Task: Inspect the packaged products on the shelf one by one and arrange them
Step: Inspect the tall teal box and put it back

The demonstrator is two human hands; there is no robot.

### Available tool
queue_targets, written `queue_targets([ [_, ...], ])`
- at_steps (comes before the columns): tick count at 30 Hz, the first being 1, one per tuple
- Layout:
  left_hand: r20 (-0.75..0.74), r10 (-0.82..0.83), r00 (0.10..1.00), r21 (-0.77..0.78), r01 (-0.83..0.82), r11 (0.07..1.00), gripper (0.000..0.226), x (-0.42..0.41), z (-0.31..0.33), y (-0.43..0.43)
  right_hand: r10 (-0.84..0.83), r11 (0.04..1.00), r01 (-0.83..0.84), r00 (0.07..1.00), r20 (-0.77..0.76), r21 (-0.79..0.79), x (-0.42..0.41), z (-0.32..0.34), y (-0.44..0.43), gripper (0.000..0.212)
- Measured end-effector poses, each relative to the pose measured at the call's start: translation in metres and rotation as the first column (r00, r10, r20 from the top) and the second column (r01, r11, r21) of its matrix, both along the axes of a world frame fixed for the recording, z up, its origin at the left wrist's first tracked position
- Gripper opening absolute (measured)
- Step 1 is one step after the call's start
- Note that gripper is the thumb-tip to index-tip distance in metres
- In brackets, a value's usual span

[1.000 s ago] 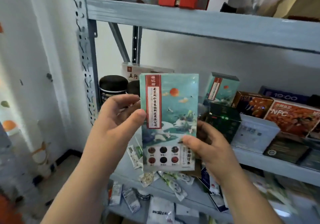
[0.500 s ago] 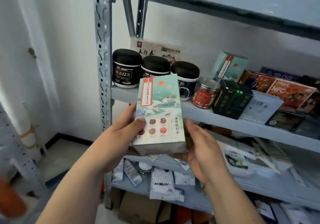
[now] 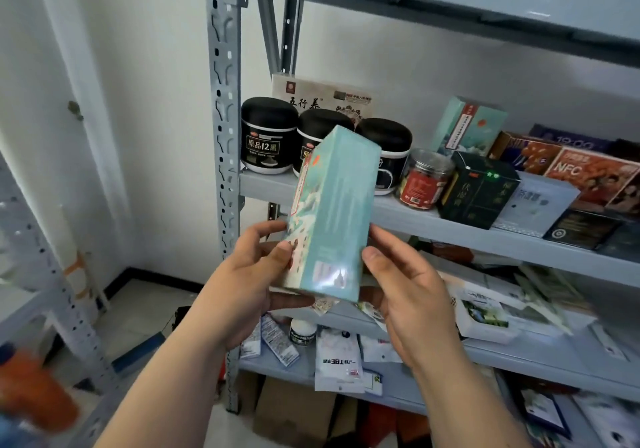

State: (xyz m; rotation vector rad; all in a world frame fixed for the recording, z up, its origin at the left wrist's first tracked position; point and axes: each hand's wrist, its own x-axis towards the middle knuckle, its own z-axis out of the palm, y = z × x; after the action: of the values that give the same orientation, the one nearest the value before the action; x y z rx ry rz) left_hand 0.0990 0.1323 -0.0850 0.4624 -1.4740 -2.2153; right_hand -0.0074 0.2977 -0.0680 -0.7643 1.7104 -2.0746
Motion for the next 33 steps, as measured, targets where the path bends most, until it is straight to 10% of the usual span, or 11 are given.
queue_targets([
  [11, -0.107, -0.229, 0.968, 0.019, 0.232, 0.972, 0.111, 0.010, -0.027, -0.010, 0.041, 0.999, -0.042, 0.988, -0.150, -0.002, 0.008, -0.007, -0.010, 0.033],
  [21, -0.159, -0.233, 0.959, -0.012, 0.234, 0.972, 0.107, 0.012, -0.032, -0.008, 0.146, 0.989, -0.143, 0.980, -0.138, 0.037, 0.000, -0.015, -0.017, 0.040],
  [27, -0.208, -0.307, 0.929, 0.237, 0.353, 0.905, 0.090, 0.009, -0.027, -0.003, 0.110, 0.969, -0.103, 0.994, -0.017, 0.222, -0.008, -0.036, -0.020, 0.082],
  [33, -0.256, -0.267, 0.929, 0.432, 0.357, 0.829, 0.059, 0.010, -0.023, 0.001, 0.063, 0.984, -0.096, 0.977, 0.204, 0.153, -0.008, -0.030, -0.024, 0.066],
])
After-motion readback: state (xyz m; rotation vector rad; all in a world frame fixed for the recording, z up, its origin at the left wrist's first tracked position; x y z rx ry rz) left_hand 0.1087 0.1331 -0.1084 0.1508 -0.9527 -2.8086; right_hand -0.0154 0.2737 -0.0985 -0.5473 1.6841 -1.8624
